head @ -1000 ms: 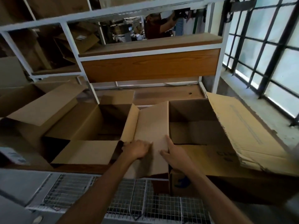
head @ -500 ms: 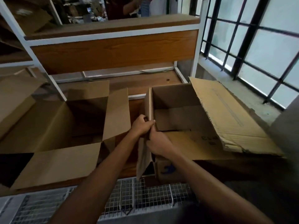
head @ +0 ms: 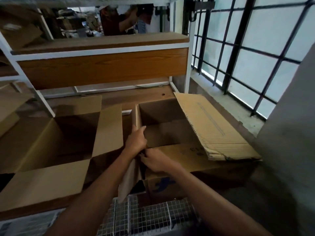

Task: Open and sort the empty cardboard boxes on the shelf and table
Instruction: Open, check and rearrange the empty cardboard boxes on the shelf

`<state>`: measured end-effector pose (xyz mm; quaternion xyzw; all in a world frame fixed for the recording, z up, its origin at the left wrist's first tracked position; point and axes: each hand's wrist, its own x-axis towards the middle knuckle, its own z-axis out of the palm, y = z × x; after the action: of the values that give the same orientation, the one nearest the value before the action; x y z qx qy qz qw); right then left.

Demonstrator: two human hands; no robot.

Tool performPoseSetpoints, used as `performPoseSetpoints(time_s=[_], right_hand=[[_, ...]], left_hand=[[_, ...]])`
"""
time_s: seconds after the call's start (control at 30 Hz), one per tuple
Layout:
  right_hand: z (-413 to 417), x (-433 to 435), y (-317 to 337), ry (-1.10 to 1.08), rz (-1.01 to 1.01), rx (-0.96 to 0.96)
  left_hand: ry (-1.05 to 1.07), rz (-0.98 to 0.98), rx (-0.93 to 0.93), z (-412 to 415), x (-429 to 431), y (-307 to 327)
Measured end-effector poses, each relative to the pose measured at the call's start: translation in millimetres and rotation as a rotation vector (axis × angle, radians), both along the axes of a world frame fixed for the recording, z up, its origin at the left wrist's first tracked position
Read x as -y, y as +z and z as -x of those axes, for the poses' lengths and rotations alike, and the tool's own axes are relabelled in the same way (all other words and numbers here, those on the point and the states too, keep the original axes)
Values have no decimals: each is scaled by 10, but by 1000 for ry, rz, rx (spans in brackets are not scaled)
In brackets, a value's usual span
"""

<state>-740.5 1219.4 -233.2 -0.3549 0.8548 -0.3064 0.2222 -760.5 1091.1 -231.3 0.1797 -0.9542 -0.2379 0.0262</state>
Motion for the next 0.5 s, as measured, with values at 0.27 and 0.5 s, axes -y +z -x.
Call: performPoseSetpoints(time_s=[0.27,0.5], right_hand=[[144,-396,-1,-211,-94,-299],[160,-785,93,-379,55,-250]], left_hand=[[143,149,-25,-238,-147,27],[-188,157,166,-209,-854,-80]])
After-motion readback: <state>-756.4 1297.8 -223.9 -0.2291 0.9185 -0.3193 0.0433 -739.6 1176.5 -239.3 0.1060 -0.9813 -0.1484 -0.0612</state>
